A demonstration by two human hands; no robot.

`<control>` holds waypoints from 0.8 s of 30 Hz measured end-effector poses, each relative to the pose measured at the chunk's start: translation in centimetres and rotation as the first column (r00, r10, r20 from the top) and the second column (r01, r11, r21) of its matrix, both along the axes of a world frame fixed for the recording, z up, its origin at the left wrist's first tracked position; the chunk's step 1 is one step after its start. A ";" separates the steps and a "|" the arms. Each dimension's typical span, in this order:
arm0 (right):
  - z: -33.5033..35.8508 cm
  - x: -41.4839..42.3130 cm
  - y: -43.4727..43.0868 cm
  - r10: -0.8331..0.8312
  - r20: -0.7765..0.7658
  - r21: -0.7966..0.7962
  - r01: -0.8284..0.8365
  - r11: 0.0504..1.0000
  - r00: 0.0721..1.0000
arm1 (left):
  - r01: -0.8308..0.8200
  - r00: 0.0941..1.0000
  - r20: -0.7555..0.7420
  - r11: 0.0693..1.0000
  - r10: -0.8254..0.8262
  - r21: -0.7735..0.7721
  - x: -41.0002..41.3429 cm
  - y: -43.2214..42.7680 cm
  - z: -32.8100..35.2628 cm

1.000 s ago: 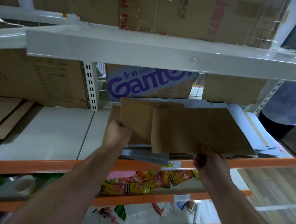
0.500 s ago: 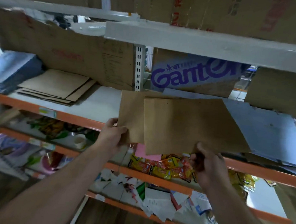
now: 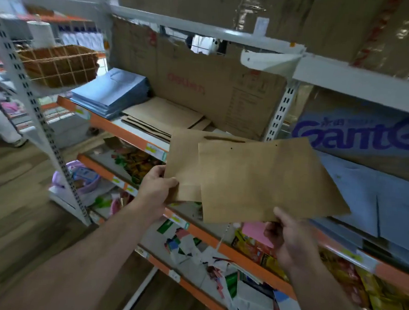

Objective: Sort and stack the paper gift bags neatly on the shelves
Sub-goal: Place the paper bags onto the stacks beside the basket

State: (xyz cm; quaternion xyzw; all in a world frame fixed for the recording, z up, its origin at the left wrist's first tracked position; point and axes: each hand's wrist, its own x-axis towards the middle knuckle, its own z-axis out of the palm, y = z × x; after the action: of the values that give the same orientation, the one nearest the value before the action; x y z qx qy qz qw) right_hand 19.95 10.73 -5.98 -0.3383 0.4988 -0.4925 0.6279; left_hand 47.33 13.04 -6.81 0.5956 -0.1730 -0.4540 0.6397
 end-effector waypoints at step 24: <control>-0.4 28.3 -8.9 -0.059 0.126 0.071 0.050 0.996 0.990 | -0.008 0.999 0.046 0.999 0.006 0.049 29.3 -9.4 -1.3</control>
State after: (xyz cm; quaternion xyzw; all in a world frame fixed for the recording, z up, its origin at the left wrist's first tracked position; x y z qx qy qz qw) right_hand 48.24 1.81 -6.40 -0.2706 0.4832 -0.5129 0.6559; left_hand 76.58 3.66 -8.15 0.6220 -0.1743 -0.4423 0.6222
